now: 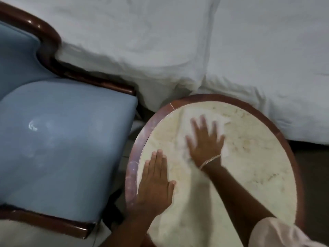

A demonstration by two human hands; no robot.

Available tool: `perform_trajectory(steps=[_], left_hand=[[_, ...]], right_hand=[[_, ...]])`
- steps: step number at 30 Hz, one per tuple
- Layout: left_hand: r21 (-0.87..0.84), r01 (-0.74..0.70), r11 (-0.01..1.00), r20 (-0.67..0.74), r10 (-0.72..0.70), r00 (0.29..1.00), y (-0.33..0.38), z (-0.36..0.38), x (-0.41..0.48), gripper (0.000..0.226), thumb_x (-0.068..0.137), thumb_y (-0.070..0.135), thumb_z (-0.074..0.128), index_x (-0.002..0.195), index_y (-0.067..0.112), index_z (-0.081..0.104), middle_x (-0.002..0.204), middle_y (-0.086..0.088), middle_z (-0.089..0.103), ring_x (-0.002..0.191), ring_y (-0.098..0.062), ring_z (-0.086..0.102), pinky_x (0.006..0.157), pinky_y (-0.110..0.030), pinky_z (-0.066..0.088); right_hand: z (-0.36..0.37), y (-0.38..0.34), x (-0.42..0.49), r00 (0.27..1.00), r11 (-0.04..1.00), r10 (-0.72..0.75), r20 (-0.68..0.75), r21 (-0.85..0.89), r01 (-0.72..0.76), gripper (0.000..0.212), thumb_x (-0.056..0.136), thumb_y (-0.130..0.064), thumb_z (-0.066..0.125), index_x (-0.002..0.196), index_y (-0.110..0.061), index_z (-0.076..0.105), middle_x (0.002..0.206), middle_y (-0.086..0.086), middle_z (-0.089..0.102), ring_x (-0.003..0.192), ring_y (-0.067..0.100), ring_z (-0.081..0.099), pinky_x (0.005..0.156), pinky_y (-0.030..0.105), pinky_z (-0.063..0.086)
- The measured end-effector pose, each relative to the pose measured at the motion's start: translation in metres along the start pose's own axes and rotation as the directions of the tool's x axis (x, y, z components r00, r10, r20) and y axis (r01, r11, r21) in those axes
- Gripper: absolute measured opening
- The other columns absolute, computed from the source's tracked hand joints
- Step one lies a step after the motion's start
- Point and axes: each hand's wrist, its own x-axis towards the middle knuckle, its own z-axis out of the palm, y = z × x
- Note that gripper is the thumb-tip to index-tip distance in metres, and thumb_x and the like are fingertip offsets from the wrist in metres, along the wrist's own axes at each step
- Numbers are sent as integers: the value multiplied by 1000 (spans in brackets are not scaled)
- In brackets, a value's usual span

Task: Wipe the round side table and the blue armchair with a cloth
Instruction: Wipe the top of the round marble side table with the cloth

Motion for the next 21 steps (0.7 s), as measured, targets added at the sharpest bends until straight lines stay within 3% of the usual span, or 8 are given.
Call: perform_trajectory(steps=[2, 4, 9, 13, 14, 16, 18, 21], left_hand=[[3, 2, 1000, -21, -2, 1000, 0, 10, 0, 84, 93, 47, 45, 158, 1, 18, 169, -19, 13, 158, -34, 8, 126, -50, 15], [4, 17, 1000, -39, -17, 999, -1, 16, 1, 84, 93, 48, 46, 157, 1, 19, 169, -19, 14, 158, -34, 8, 126, -53, 16], [28, 13, 1000, -66, -11, 998, -2, 22, 0, 83, 91, 48, 47, 156, 1, 25, 168, -19, 19, 157, -34, 14, 123, -57, 24], [31, 23, 999, -86, -21, 996, -3, 25, 1, 84, 92, 49, 45, 157, 1, 22, 169, -19, 16, 158, -34, 11, 124, -55, 19], [43, 20, 999, -93, -16, 996, -3, 25, 0, 84, 92, 49, 46, 157, 0, 22, 169, -19, 16, 158, -34, 10, 125, -55, 19], [56, 11, 998, -100, -6, 995, -3, 23, 0, 84, 91, 47, 49, 156, -1, 24, 168, -20, 17, 157, -34, 11, 124, -56, 21], [49, 17, 999, -107, -11, 994, -2, 22, 0, 84, 91, 47, 50, 155, -1, 26, 168, -20, 17, 158, -34, 11, 124, -56, 22], [21, 24, 999, -111, -22, 994, -2, 24, 0, 86, 90, 47, 50, 157, 1, 22, 169, -18, 14, 158, -33, 9, 125, -55, 19]], right_hand=[[-13, 15, 52, 961, 951, 276, -27, 151, -269, 66, 95, -55, 35, 154, -39, 11, 168, -1, 5, 153, 40, 5, 112, 73, 18], [-17, 2, 70, 953, 933, 301, -42, 218, -285, 67, 92, -56, 43, 152, -35, 24, 167, 0, 14, 150, 44, 14, 110, 70, 25], [2, -25, 37, 935, 936, -350, -51, -63, 347, 60, 90, -58, 43, 146, -37, 38, 164, -2, 25, 148, 37, 26, 112, 60, 29], [-9, 4, 70, 951, 944, 296, -91, 184, -276, 66, 92, -54, 43, 153, -43, 20, 167, -6, 11, 150, 40, 17, 111, 66, 27], [-9, -1, 71, 961, 954, 272, -54, 145, -262, 67, 93, -54, 40, 153, -46, 12, 168, -5, 5, 151, 41, 13, 111, 67, 26], [0, -21, 59, 970, 970, -241, 29, 48, 239, 68, 94, -54, 35, 153, -47, 1, 168, -4, 0, 152, 41, 9, 112, 65, 26], [1, -27, 54, 783, 787, -615, 92, 11, 617, 68, 93, -55, 34, 153, -46, 5, 168, -6, 4, 152, 37, 12, 112, 63, 27], [-6, -32, 74, 981, 976, -186, 54, 124, 178, 67, 93, -56, 39, 152, -49, 7, 167, -12, 4, 153, 32, 9, 115, 63, 22]])
